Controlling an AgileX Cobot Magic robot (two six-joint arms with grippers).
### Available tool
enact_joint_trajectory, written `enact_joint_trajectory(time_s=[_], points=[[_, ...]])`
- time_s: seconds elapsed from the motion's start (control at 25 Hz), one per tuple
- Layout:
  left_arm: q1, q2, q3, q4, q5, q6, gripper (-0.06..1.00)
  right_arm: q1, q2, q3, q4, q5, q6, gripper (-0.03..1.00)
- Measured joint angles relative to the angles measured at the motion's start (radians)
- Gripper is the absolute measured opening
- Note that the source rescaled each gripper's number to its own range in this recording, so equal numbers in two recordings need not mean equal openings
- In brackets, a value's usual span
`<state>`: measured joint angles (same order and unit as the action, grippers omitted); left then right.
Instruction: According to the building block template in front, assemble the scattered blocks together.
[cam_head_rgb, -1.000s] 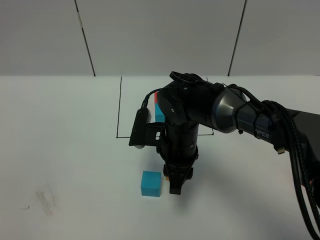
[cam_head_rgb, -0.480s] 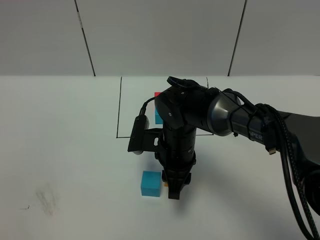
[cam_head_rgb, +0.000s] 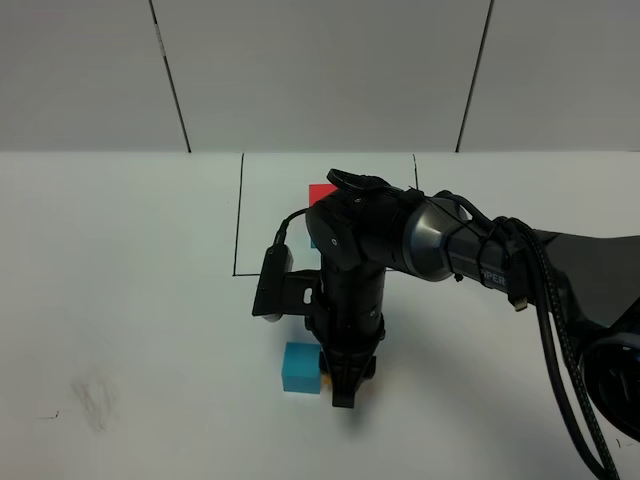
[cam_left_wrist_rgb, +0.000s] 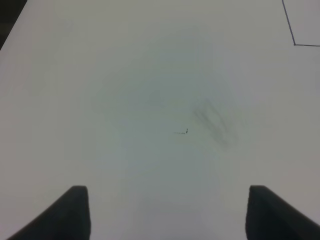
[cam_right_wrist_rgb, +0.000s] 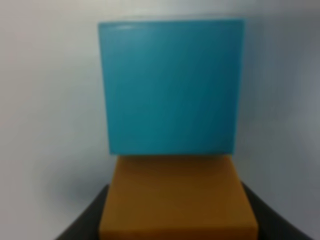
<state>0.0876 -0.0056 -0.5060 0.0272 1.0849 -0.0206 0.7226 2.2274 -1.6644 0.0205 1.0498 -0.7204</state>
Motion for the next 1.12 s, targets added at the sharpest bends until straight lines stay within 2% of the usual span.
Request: enact_joint_trajectory(time_s=[1.12], points=[[0.0,0.0,0.0,0.0,0.0,0.0,0.68,0.0,0.051,0.0,0.043,-0.068,-0.026,0.0]])
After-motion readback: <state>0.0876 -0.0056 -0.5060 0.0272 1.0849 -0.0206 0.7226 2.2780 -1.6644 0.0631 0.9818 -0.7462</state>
